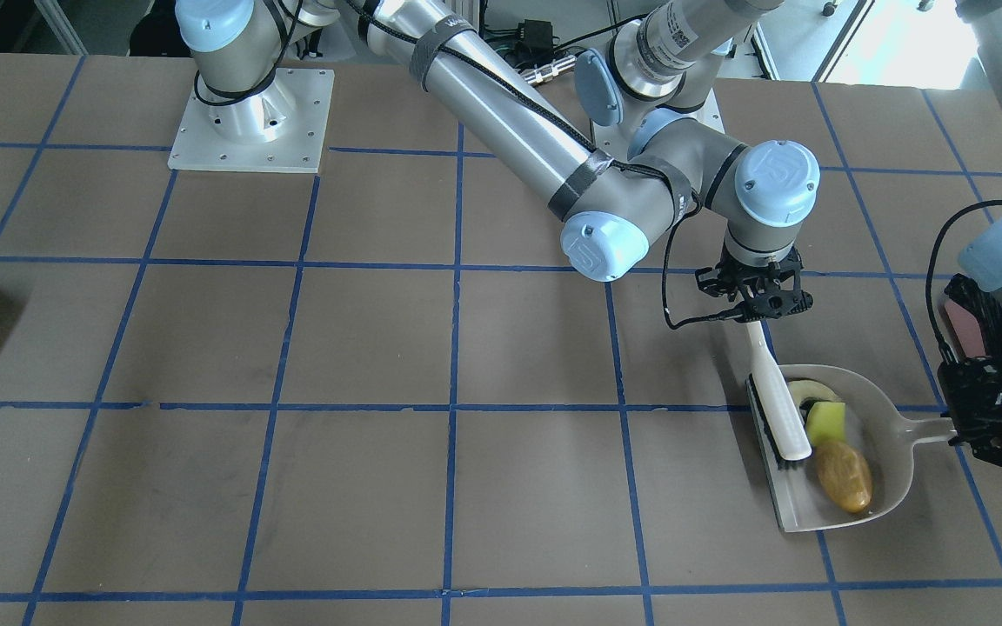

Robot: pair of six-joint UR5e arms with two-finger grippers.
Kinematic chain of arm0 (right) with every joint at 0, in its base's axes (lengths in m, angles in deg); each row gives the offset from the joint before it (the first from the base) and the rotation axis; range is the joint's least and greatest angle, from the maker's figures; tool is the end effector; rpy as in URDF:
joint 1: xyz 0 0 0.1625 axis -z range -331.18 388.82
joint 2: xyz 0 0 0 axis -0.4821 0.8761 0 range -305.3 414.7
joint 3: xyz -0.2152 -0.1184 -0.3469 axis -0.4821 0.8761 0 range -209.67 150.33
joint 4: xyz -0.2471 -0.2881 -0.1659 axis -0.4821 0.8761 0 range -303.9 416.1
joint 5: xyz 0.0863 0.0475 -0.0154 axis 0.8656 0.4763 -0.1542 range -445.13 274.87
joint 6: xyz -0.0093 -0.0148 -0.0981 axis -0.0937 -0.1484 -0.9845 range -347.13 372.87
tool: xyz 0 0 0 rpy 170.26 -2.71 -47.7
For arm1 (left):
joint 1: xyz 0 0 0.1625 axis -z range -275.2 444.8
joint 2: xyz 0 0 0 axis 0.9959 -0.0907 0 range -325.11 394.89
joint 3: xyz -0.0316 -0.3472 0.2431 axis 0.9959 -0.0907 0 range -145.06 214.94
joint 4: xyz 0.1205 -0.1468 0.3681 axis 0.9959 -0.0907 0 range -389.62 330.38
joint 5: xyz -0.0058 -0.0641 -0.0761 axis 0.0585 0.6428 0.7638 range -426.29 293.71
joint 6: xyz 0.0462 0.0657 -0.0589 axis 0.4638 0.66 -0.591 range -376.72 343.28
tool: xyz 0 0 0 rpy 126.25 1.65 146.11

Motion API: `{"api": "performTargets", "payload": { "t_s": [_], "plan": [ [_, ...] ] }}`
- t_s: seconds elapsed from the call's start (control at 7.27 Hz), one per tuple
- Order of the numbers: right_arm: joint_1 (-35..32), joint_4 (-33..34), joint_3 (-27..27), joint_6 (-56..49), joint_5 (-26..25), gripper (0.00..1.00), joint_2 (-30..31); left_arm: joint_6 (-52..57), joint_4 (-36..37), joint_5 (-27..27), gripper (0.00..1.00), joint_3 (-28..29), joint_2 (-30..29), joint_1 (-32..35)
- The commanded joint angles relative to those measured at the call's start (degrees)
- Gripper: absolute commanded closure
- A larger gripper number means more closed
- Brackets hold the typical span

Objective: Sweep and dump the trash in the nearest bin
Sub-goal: 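Sweep the remaining trash into the dustpan with the right gripper's brush, then lift the loaded dustpan over the black bin with the left gripper while the right withdraws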

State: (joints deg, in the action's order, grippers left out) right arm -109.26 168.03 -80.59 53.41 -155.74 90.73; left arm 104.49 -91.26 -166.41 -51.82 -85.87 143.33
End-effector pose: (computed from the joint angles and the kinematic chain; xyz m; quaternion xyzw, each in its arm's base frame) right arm 0.7312 -0.4329 0.2307 -0.0750 0.9810 0.0741 0.1626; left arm 0.2490 -0.6288 0.2500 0.7023 0.7063 0.0839 0.0280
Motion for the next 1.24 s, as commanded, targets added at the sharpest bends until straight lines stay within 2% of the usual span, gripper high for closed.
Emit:
{"api": "performTargets", "payload": {
  "t_s": [0.0,0.28,0.55,0.69,0.83,0.96,1.1],
  "plan": [
    [0.3,-0.1,0.5,-9.8,0.3,1.00,-1.1,-0.1,0.1,0.1,1.00,-0.4,0.0,0.0],
    [1.1,-4.4,-0.7,-4.3,-0.9,1.00,2.6,0.2,0.1,1.7,1.00,-0.6,0.2,-0.1],
    [3.2,-12.8,-1.4,0.1,-2.2,1.00,7.1,0.4,0.0,2.2,1.00,-0.5,0.3,-0.4],
    [5.5,-14.7,-3.8,1.4,-3.6,1.00,9.2,0.7,-0.1,4.3,1.00,-0.3,0.4,-1.0],
    [7.9,-15.7,-9.6,0.3,-5.8,1.00,13.4,0.9,-0.9,7.3,1.00,0.1,0.4,-3.1],
    [8.6,-14.8,-19.5,-2.4,-6.4,1.00,19.5,1.1,-4.8,9.5,1.00,0.6,1.0,-5.7],
    [10.2,-12.9,-30.5,-5.6,-7.0,1.00,27.2,1.6,-6.7,9.4,1.00,0.9,2.3,-6.8]
  ]
}}
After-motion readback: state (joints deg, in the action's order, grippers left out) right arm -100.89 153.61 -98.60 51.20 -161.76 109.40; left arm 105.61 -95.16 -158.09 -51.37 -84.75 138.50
